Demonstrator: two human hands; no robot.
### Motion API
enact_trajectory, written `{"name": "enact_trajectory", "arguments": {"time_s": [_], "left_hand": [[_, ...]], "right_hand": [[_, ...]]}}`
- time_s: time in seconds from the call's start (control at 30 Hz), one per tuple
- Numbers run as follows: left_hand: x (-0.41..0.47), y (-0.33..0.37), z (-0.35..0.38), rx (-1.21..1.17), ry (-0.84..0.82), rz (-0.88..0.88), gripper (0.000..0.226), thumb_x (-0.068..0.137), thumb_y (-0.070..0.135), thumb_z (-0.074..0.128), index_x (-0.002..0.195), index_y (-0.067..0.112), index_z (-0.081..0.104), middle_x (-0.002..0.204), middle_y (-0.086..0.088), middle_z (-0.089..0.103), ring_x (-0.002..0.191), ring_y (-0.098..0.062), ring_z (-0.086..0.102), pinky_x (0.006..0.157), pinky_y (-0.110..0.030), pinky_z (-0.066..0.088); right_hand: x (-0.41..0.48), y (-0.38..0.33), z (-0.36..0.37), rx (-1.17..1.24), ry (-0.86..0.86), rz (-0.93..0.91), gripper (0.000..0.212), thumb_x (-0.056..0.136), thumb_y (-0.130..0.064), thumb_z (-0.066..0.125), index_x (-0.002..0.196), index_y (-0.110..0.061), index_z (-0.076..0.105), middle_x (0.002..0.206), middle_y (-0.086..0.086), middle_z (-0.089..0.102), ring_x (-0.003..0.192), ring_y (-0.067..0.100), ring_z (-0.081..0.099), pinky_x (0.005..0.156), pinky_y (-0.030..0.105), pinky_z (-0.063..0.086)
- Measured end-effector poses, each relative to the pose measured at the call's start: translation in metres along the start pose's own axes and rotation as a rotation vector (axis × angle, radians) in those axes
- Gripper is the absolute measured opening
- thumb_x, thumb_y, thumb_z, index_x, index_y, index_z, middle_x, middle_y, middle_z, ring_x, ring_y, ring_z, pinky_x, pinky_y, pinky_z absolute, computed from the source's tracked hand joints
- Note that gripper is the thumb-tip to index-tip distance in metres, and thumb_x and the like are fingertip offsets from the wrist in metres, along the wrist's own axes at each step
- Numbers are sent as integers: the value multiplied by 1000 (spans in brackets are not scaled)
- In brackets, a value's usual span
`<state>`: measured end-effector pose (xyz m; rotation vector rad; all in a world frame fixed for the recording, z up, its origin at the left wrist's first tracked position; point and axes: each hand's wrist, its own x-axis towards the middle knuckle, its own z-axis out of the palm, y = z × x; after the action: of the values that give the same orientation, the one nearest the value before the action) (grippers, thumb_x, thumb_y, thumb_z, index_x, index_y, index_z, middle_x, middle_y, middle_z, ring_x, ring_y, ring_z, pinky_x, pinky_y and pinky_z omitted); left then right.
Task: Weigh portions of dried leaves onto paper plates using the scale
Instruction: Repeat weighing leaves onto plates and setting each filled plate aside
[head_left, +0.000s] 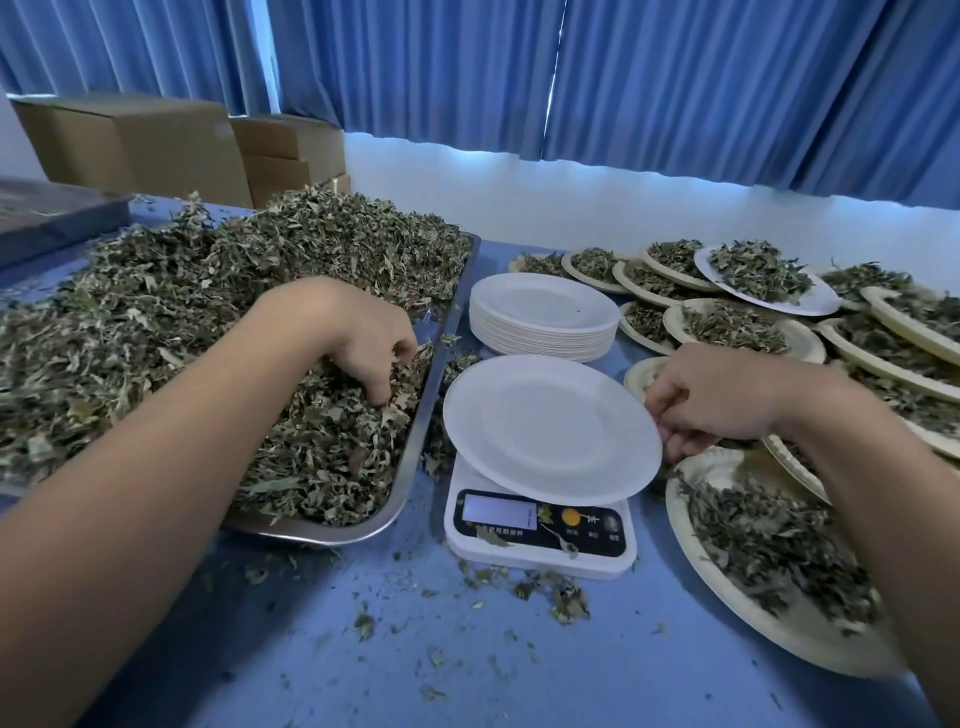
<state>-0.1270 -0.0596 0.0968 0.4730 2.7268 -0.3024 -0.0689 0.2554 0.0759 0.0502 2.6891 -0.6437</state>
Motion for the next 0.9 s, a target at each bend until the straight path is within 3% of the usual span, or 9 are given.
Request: {"name": "enact_trajectory", "arguments": {"time_s": [0.13, 0.23, 0.37, 0.5, 0.6, 0.7, 0.77, 0.83, 0.9], "left_hand": [[1, -4, 1, -27, 75, -6, 55, 88, 26, 74, 139, 21, 56, 127, -2, 54, 96, -19, 55, 78, -25, 46], [-1, -13, -3, -151, 147, -1, 49, 88, 20, 72, 135, 18, 59, 112, -2, 61, 79, -20, 60, 66, -27, 50], [1, -14, -7, -238, 352, -65, 46, 87, 15, 73, 132, 20, 62, 147, -9, 49, 115, -31, 59, 91, -34, 49], [6, -13, -8, -317, 458, -114, 47, 87, 8, 72, 132, 21, 64, 148, -12, 49, 118, -33, 56, 86, -34, 45], [4, -12, -10, -390, 504, -97, 46, 86, 12, 75, 129, 21, 65, 144, -12, 53, 108, -31, 57, 82, -32, 45], [2, -7, -14, -515, 540, -16, 42, 82, 13, 79, 122, 22, 68, 108, -11, 70, 78, -25, 63, 70, -28, 48], [-1, -1, -17, -569, 579, 27, 40, 80, 13, 80, 117, 24, 69, 80, 1, 63, 54, -13, 56, 52, -23, 42], [-3, 8, -17, -612, 620, 61, 40, 79, 12, 80, 115, 26, 70, 82, 6, 59, 48, -6, 51, 45, -17, 36], [-6, 20, -16, -624, 637, 100, 38, 79, 12, 79, 112, 28, 71, 94, 6, 57, 60, -8, 52, 53, -14, 36]], "right_hand": [[2, 0, 5, -26, 44, -4, 43, 87, 19, 41, 84, 0, 79, 74, 13, 77, 76, 27, 77, 73, 37, 65], [3, -1, 9, -67, 70, -8, 45, 82, 18, 41, 78, -6, 79, 72, 11, 76, 78, 30, 76, 81, 43, 63], [3, -1, 10, -84, 69, -13, 45, 84, 16, 40, 77, -8, 79, 73, 11, 77, 77, 27, 77, 84, 46, 62], [4, 0, 11, -77, 64, -19, 46, 84, 16, 40, 79, -6, 79, 74, 12, 76, 78, 29, 76, 85, 48, 62], [4, 1, 10, -71, 58, -24, 45, 84, 17, 39, 80, -4, 78, 74, 13, 76, 78, 30, 76, 85, 48, 62], [4, 1, 9, -64, 54, -23, 44, 84, 17, 40, 79, -4, 78, 73, 12, 76, 78, 29, 77, 82, 44, 63], [4, 1, 9, -60, 55, -22, 45, 84, 17, 40, 78, -5, 78, 73, 11, 77, 77, 28, 77, 80, 40, 64], [4, 1, 9, -52, 53, -21, 45, 84, 17, 40, 78, -5, 78, 72, 11, 76, 78, 28, 77, 77, 38, 63], [4, 0, 9, -48, 52, -21, 44, 83, 17, 40, 78, -5, 78, 72, 11, 76, 78, 29, 77, 77, 38, 63]]}}
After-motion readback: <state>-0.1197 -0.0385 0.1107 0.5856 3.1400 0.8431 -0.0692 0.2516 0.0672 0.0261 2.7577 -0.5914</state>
